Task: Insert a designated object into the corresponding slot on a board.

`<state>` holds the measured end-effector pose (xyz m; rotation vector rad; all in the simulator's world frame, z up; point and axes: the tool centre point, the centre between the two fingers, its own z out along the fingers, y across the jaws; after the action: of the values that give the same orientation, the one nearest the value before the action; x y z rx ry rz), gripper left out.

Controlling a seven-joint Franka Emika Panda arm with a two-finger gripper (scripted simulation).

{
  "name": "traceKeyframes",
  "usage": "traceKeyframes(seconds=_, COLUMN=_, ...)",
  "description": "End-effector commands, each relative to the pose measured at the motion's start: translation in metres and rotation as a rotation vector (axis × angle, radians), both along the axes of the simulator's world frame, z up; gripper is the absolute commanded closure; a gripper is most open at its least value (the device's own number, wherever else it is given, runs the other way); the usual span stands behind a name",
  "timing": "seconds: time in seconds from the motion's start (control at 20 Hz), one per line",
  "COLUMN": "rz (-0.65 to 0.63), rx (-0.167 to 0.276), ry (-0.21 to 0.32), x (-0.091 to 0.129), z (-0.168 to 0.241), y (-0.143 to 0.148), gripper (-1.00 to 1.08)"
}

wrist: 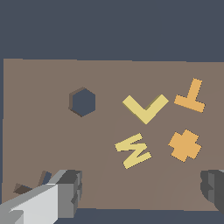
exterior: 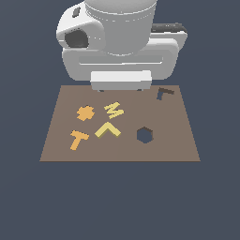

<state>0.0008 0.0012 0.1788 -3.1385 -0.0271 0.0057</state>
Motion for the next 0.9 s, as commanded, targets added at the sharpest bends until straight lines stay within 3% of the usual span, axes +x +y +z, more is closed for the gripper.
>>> traceKeyframes(seconds=0.0, rz=0.000, rx=0.000, ry=0.000, x=0.000, z=0.000, y=0.000, gripper=-0.92)
traceKeyframes(seconds=0.45, rz=-0.059, rx=-0.001, ry=0.000, x=0.006, z=-0.010, y=-0.001, gripper=-0.92)
traceKeyframes(seconds=0.85, rz=-0.216, rx=-0.003, ry=-0.001, x=0.021, z=-0.037, y=-0.005, gripper=-0.92)
